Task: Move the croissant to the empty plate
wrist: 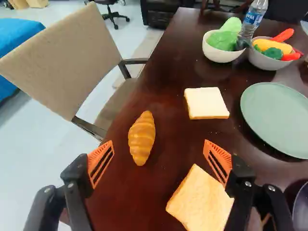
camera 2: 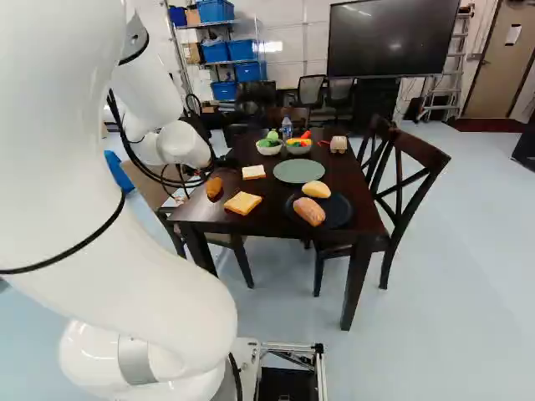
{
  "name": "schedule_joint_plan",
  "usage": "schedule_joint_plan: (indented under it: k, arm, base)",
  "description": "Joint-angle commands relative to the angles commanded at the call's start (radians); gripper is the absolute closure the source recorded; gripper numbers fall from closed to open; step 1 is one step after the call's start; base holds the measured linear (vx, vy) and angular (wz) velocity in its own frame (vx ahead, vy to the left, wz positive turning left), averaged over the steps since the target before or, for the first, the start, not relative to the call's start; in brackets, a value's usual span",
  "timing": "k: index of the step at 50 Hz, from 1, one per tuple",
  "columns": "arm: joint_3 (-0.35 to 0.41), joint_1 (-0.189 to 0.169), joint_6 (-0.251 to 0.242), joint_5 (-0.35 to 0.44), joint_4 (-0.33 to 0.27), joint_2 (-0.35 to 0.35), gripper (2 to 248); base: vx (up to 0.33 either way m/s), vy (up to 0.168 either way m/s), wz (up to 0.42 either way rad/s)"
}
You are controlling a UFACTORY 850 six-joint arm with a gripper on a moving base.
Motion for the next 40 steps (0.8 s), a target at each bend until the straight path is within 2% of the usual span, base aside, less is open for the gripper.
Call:
schedule_joint_plan:
  k: [40]
  arm:
    - [-0.216,0.029,0.000,-0.313,0.000,-0.109,3]
  base:
    - [0.000,0.000,0.000]
